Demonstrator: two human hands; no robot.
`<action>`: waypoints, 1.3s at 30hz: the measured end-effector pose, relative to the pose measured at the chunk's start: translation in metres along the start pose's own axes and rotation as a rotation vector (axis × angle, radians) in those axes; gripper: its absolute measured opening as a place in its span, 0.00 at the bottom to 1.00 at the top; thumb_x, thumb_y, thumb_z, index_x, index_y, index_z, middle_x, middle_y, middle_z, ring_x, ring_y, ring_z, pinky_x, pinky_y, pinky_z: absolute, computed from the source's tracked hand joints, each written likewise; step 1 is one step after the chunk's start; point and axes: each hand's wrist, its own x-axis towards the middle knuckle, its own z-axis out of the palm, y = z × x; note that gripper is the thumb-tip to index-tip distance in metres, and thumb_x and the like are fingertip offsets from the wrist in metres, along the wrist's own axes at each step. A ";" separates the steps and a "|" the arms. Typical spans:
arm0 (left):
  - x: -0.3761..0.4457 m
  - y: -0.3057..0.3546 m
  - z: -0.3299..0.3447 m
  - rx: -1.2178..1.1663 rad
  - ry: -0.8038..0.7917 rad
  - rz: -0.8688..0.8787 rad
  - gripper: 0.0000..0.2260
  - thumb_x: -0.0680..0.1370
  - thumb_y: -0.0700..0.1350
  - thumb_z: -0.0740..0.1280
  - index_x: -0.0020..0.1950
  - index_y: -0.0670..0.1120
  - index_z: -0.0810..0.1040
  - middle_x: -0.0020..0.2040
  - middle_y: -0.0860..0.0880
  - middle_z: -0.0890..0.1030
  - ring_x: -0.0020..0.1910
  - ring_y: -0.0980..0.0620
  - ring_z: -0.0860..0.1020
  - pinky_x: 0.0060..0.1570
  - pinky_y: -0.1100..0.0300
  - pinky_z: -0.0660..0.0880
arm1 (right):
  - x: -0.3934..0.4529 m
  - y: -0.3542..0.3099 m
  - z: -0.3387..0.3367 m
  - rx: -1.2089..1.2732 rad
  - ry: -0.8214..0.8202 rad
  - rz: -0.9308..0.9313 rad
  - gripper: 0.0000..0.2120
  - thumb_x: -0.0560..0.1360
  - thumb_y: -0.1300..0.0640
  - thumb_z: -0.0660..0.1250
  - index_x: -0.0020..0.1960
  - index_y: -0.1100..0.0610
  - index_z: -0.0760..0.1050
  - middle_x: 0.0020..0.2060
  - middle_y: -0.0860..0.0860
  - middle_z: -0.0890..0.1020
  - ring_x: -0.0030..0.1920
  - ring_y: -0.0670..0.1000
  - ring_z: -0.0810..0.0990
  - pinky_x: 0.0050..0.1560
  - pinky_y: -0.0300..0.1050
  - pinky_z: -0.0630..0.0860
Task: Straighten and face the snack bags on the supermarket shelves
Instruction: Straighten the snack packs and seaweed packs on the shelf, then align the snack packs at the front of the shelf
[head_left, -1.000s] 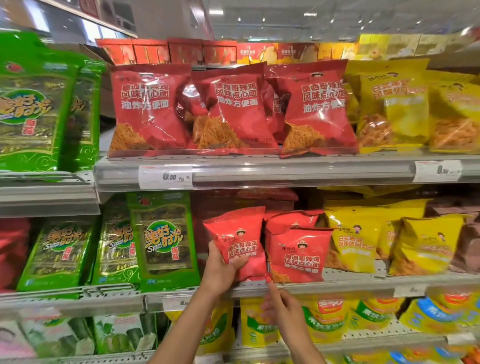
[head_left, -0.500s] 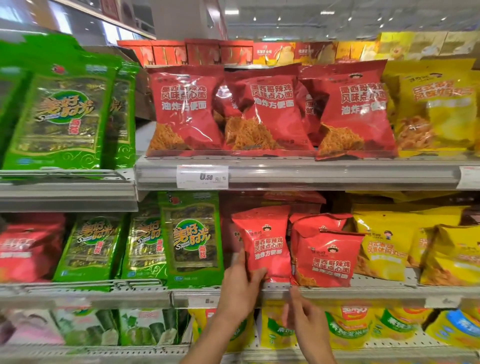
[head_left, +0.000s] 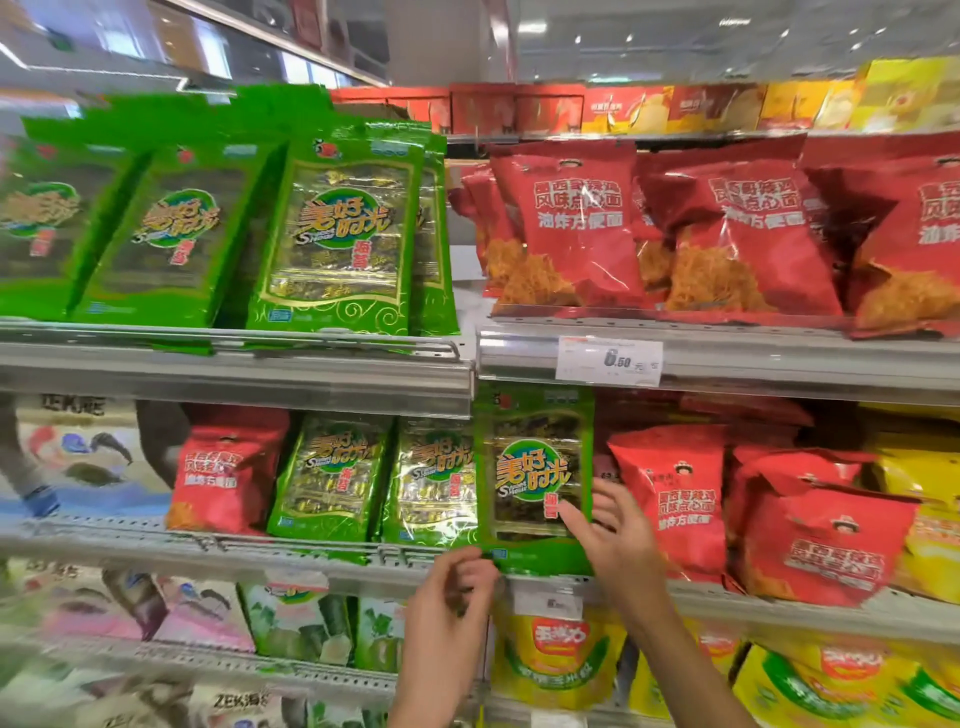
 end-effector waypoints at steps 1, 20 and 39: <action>0.002 -0.004 -0.011 0.010 0.009 -0.003 0.04 0.78 0.46 0.70 0.53 0.53 0.80 0.43 0.61 0.84 0.43 0.61 0.82 0.44 0.69 0.76 | 0.008 0.000 0.003 -0.010 -0.038 0.030 0.27 0.67 0.51 0.79 0.63 0.57 0.76 0.52 0.51 0.85 0.55 0.48 0.84 0.58 0.43 0.80; 0.058 -0.045 -0.130 -0.015 0.197 0.009 0.04 0.77 0.45 0.71 0.52 0.51 0.80 0.45 0.50 0.85 0.48 0.53 0.83 0.51 0.56 0.79 | 0.013 -0.019 0.025 -0.110 0.004 -0.022 0.06 0.74 0.55 0.77 0.50 0.51 0.83 0.44 0.42 0.88 0.45 0.41 0.85 0.49 0.45 0.80; 0.178 -0.066 -0.302 0.258 0.093 -0.125 0.16 0.71 0.50 0.77 0.52 0.43 0.80 0.43 0.51 0.85 0.38 0.58 0.83 0.38 0.64 0.76 | -0.052 -0.038 0.142 0.014 -0.058 0.223 0.18 0.61 0.34 0.77 0.47 0.42 0.85 0.42 0.50 0.88 0.46 0.52 0.88 0.53 0.60 0.83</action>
